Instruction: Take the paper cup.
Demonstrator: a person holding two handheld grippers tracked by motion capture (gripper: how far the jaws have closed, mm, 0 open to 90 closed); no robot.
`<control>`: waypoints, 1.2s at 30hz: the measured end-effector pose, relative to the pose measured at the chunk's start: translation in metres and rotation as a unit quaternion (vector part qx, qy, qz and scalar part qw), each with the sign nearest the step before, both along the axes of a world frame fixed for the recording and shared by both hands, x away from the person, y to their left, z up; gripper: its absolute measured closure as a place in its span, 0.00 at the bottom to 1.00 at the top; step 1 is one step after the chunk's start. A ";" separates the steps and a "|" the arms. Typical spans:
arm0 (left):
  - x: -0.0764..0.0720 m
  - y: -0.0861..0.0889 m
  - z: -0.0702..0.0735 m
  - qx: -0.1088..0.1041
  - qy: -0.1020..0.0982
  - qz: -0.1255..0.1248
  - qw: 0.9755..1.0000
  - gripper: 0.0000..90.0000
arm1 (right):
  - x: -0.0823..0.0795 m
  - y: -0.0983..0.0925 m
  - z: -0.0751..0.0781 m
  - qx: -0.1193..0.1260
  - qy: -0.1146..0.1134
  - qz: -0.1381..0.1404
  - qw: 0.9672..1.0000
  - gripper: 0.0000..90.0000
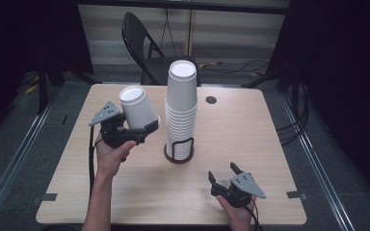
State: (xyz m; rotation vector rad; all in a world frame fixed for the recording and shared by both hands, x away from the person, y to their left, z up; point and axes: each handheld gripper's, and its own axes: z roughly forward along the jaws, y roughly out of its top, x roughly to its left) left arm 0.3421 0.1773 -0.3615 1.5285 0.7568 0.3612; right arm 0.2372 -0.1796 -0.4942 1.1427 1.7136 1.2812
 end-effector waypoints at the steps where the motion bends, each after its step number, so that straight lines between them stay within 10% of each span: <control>1: -0.001 -0.001 -0.002 0.002 0.003 -0.003 1.000 0.11 | 0.000 0.002 0.000 0.002 0.000 0.003 1.000 0.19; 22: -0.040 -0.018 -0.032 0.002 0.061 -0.041 0.997 0.11 | -0.007 0.046 0.002 0.020 -0.012 0.091 0.996 0.34; 36: -0.045 -0.042 -0.070 -0.024 0.133 -0.079 0.988 0.11 | -0.008 0.060 0.001 0.024 -0.030 0.135 0.990 0.44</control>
